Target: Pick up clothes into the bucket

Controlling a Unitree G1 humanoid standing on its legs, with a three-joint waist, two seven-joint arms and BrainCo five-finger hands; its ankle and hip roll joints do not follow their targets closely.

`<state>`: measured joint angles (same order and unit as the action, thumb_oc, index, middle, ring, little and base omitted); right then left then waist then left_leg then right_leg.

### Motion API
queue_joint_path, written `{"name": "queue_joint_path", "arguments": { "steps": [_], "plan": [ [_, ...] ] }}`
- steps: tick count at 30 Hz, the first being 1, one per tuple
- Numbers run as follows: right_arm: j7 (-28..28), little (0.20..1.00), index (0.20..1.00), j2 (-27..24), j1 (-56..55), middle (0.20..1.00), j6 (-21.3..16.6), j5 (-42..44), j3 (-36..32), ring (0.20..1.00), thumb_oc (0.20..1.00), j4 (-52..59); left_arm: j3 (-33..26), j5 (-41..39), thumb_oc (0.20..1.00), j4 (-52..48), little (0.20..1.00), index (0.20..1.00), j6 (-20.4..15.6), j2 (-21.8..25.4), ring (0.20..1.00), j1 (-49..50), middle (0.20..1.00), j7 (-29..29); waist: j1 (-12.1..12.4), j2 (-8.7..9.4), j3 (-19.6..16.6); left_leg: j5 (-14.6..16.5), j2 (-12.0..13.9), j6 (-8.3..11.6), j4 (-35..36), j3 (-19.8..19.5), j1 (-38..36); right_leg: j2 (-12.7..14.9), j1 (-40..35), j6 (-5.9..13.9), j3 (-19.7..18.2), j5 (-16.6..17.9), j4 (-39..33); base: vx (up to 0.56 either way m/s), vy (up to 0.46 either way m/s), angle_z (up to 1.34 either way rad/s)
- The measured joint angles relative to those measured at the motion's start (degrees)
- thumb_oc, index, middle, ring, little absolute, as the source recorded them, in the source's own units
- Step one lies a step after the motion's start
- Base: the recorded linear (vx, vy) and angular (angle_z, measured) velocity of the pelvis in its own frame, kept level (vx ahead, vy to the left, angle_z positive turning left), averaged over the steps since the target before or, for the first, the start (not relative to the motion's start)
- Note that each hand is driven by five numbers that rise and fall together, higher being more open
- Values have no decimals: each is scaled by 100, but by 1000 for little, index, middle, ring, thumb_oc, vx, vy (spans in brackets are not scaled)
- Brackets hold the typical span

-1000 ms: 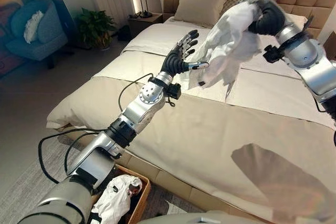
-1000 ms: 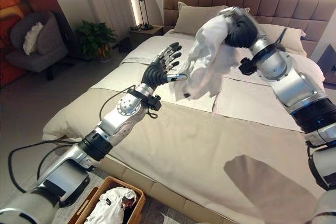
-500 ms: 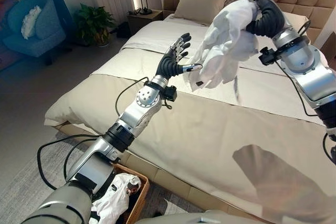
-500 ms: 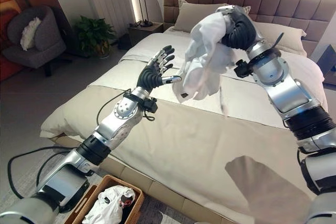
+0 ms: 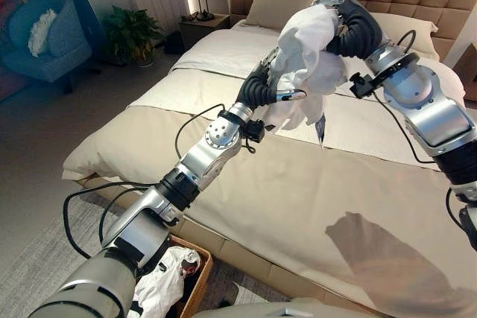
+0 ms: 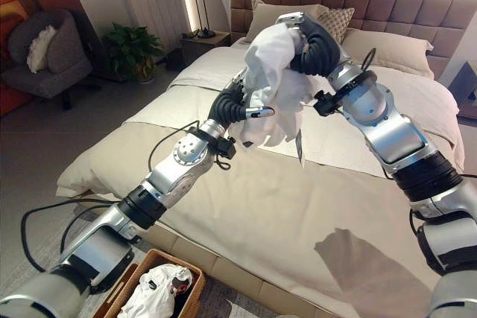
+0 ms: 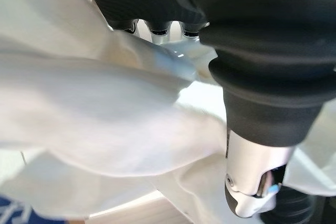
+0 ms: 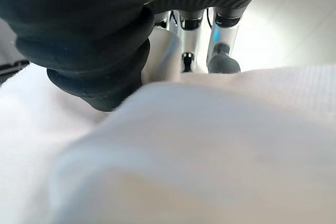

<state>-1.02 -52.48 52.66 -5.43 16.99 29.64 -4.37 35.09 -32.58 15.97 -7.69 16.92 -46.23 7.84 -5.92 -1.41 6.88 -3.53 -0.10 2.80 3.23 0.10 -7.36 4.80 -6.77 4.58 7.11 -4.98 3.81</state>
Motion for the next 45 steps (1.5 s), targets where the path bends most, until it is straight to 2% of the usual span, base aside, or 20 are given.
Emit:
{"name": "queue_joint_path", "arguments": {
  "steps": [4, 13, 14, 19, 21, 22, 23, 26, 28, 31, 33, 34, 36, 37, 38, 39, 40, 41, 44, 45],
  "plan": [
    [180, 200, 200, 113, 0, 200, 2, 203, 247, 200, 200, 30, 41, -29, 1000, 172, 1000, 1000, 80, -160, 1000, 0, 1000, 1, -11, -1, 0, 0, -2, 0, 0, 0, 0, 2, 2, 0, -5, 0, 1, 0, 0, 0],
    [376, 200, 200, 231, -7, 200, 23, 514, 294, 200, 200, 38, 85, -30, 1000, 206, 1000, 1000, 92, -234, 1000, -2, 1000, 5, -29, -13, -2, 0, -11, 0, -1, 0, 0, 11, 4, 1, -7, 0, 3, 0, 0, 0],
    [379, 200, 200, 229, -7, 200, 23, 514, 294, 200, 200, 38, 86, -30, 206, 206, 206, 206, 92, -234, 206, -2, 206, 4, -28, -14, -2, 0, -11, 0, -1, 0, 0, 11, 4, 1, -8, 0, 3, 0, 0, 0],
    [408, 200, 200, 238, -22, 200, 23, 515, 294, 200, 200, 50, 86, -464, 200, 199, 200, 200, 94, -223, 200, -1, 200, -5, -29, -22, -3, 0, -10, 0, -3, 5, 0, 11, 5, 1, -11, 0, 4, 0, 0, 0],
    [414, 755, 755, 238, -49, 755, 22, 516, 292, 755, 755, 107, 86, -706, 200, 180, 200, 200, 94, -190, 200, -1, 200, -20, -30, -24, -3, 0, -10, 0, -3, 5, 0, 10, 5, 1, -13, 0, 3, 0, 0, 0],
    [412, 755, 755, 237, -75, 755, 21, 516, 284, 755, 755, 140, 86, -724, 200, 180, 200, 200, 95, -150, 200, -1, 200, -39, -27, -25, -3, 0, -9, 0, -3, 5, 0, 10, 4, 1, -13, 0, 3, 0, 0, 0],
    [396, 1000, 1000, 250, -119, 1000, 15, 516, 255, 1000, 1000, 191, 95, -773, 200, 154, 200, 200, 110, -132, 200, 2, 200, -71, -27, -27, -1, 0, -9, 0, -3, 6, 0, 11, 5, 1, -13, 0, 3, 0, 0, 0],
    [321, 1000, 1000, 262, -270, 1000, -24, 557, 66, 1000, 1000, 284, 97, -771, 200, 36, 200, 200, 149, 59, 200, 4, 200, -204, -13, -37, 2, 0, -10, 0, 0, 6, 0, 10, 2, 1, -14, 0, 2, 22, 0, 0],
    [281, 1000, 1000, 272, -591, 1000, -101, 672, -342, 1000, 1000, 456, 103, -761, 200, -265, 200, 200, 184, 348, 200, 27, 200, -296, 7, -49, 10, 0, -8, 0, 3, 6, 1, 8, 7, 1, -14, 1, 2, 0, 0, 0],
    [158, 1000, 1000, 292, -1091, 1000, -181, 990, -1132, 1000, 1000, 626, -14, -740, 200, -749, 200, 200, 175, 1072, 200, 97, 200, -409, 53, -83, 25, 0, -10, -1, 3, -3, 0, 9, -23, 1, -9, 1, 0, 10, -1, 0],
    [74, 1000, 1000, 336, -1538, 1000, -277, 1248, -1702, 1000, 1000, 651, -267, -716, 200, -1031, 200, 200, 156, 1468, 200, 349, 200, -438, 55, -95, 30, 1, -9, -1, 4, -12, -1, 8, -30, 0, 1, 1, -8, -3, -1, 2],
    [-5, 1000, 1000, 334, -1802, 1000, -290, 1411, -1990, 1000, 1000, 664, -445, -685, 200, -1095, 200, 200, 133, 1825, 200, 499, 200, -454, 72, -127, 47, 0, -11, -1, 5, -12, 1, 10, -27, 1, 3, 1, -4, 0, 0, 0],
    [-40, 1000, 1000, 349, -2116, 1000, -307, 1533, -2262, 1000, 1000, 682, -632, -663, 200, -1137, 200, 200, 129, 2158, 200, 666, 200, -459, 69, -146, 49, 2, -9, -1, 16, -17, 3, 11, -35, 2, 8, -1, -16, 27, -2, 0],
    [-50, 1000, 1000, 547, -2569, 1000, -342, 1663, -2736, 1000, 1000, 761, -983, -641, 200, -1284, 200, 200, 83, 2424, 200, 990, 200, -501, 76, -153, 52, 17, -5, 18, 19, -23, 5, 7, -35, 8, 16, -9, -22, 22, 0, 4],
    [-64, 1000, 1000, 597, -2753, 1000, -342, 1760, -2859, 1000, 1000, 754, -1116, -639, 200, -1306, 200, 200, 61, 2584, 200, 1130, 200, -503, 79, -168, 56, 15, -8, 18, 23, -26, 5, 6, -39, 6, 23, -6, -30, 0, 0, 0],
    [-41, 1000, 1000, 746, -3162, 1000, -359, 1875, -3147, 1000, 1000, 742, -1352, -621, 200, -1399, 200, 200, 58, 3038, 200, 1445, 200, -562, 79, -179, 68, 16, -6, 19, 20, -25, 18, 8, -19, 8, 24, -8, -25, 0, 0, 0],
    [-66, 1000, 1000, 866, -3415, 1000, -362, 1962, -3309, 1000, 1000, 727, -1534, -586, 200, -1398, 200, 200, 58, 3208, 200, 1625, 200, -557, 70, -186, 73, 25, -5, 27, 22, -27, 20, 7, -22, 6, 25, -10, -34, 53, 11, -1],
    [-65, 1000, 1000, 1234, -3830, 1000, -416, 2142, -3552, 1000, 1000, 652, -1934, -414, 200, -1427, 200, 200, 50, 3495, 200, 2002, 200, -565, 77, -220, 91, 31, -8, 32, 29, -32, 21, 12, -24, 9, 38, -17, -38, 47, 7, 3],
    [-67, 1000, 1000, 1830, -4529, 1000, -438, 2329, -3697, 1000, 1000, 521, -2464, -156, 200, -1462, 200, 200, 17, 3783, 200, 2528, 200, -557, 132, -314, 146, 51, -22, 23, 37, -39, 30, 26, -36, 10, 61, -20, -63, 20, 22, 5],
    [-17, 1000, 1000, 2277, -4901, 1000, -470, 2407, -3858, 1000, 1000, 504, -2820, 36, 200, -1602, 200, 200, -40, 4035, 200, 2951, 200, -570, 166, -340, 161, 51, -25, 22, 44, -40, 47, 25, -28, 9, 64, -19, -86, 0, 0, 0]
  ]
}}
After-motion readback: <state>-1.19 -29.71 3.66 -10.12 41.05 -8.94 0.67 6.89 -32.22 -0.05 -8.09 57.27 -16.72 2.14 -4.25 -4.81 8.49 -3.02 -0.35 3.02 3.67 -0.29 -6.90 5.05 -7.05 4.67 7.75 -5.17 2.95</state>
